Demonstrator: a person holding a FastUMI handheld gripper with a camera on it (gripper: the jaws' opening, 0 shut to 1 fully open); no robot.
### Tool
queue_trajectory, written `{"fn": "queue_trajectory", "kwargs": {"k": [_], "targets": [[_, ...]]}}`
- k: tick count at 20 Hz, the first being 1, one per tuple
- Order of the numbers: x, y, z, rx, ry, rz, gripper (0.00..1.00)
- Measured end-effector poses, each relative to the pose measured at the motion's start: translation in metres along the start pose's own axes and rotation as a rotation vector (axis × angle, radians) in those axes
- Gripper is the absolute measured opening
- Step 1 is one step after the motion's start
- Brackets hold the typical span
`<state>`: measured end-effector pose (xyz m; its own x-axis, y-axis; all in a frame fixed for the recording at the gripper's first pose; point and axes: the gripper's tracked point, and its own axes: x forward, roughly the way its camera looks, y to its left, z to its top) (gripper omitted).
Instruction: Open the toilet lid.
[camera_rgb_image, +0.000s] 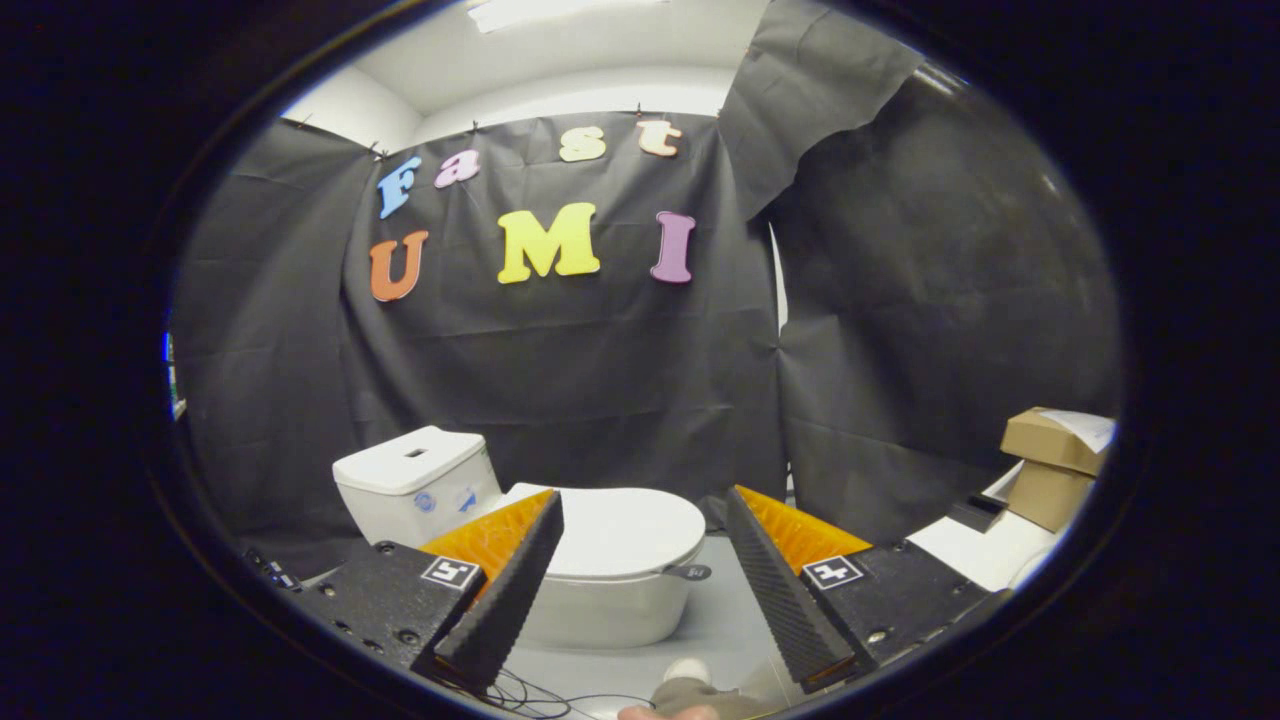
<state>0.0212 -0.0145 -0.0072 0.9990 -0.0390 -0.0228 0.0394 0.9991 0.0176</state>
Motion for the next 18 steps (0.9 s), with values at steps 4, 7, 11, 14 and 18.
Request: {"fn": "queue_trajectory", "kwargs": {"k": [4,7,11,14,18], "targets": [[0.024,-0.004,-0.014,0.021,0.052,0.018,1.00],[0.050,-0.020,-0.029,0.048,0.120,0.005,1.00],[0.083,-0.039,-0.044,0.079,0.181,-0.017,1.00],[0.109,-0.048,-0.055,0.098,0.220,-0.017,1.00],[0.145,-0.060,-0.088,0.155,0.328,-0.010,1.00]]}}
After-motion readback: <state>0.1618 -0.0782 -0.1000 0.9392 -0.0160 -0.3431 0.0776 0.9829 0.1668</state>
